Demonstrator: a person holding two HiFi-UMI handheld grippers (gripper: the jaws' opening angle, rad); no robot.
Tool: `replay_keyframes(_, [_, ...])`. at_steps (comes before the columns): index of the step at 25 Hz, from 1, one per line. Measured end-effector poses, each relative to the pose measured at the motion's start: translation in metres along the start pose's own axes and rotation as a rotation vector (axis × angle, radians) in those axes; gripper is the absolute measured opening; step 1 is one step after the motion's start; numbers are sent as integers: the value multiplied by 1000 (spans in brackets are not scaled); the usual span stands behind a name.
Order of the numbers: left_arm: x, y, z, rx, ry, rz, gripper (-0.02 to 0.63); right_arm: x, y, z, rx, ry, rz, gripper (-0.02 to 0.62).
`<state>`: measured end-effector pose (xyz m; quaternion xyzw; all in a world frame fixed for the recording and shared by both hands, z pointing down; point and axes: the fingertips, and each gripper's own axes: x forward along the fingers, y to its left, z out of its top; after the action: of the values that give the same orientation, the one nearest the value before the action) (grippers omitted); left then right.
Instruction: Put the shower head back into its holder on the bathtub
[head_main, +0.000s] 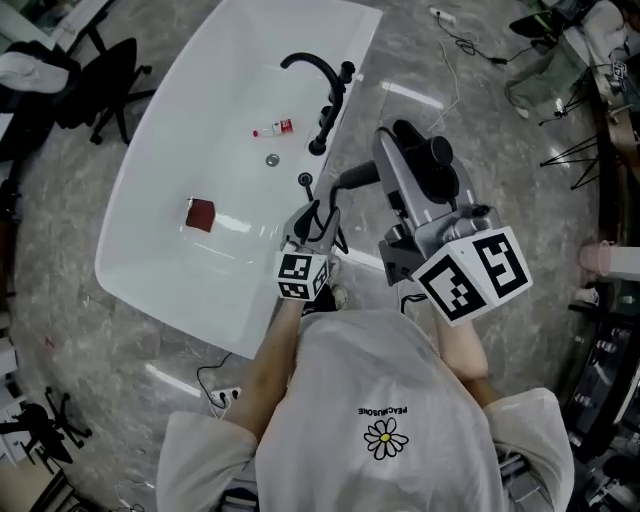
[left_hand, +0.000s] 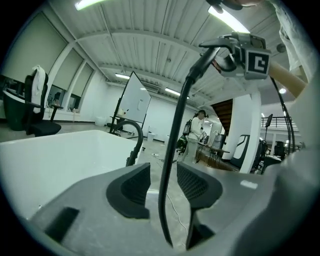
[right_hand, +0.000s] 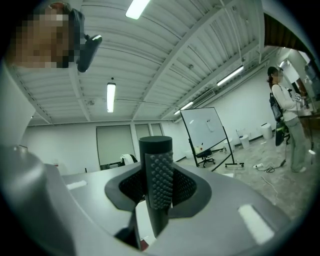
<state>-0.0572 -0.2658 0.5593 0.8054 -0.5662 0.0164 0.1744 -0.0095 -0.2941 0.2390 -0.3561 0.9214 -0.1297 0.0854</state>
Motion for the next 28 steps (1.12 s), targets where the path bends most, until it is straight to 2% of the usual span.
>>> replay_keyframes(6, [24,3,-63,-50,150,-5,166,10,4,30,-9,-33,-3,110])
replay_keyframes(9, [36,2,-95,-45,231,-22,166,11,10,31,-9,-36,9,110])
replay_keyframes(12, [46,6,-126,-77,308,1,166,10,13,25,-12,-16,7,110])
replay_keyframes(16, [58,6,-138,-96,339,8,164,4,19,26,15,-4,20,110])
replay_keyframes(20, [65,1,-163,-98,419,5,163,-3,27,31,55,-14,50,110])
replay_keyframes(21, [65,0,-169,-104,442,12,154,-6,28,34,58,-19,58,110])
replay_keyframes(23, [63,-1,-177,-99,482,27,79,-12,28,41,41,-31,61,110])
replay_keyframes(24, [62,0,-176,-85,490,34,64,-14,28,44,23,-36,56,110])
replay_keyframes(26, [61,7,-167,-59,478,59,63,-18,26,48,-2,-48,45,110])
replay_keyframes(28, [61,23,-145,-44,429,105,63,-22,27,55,-2,-69,46,110])
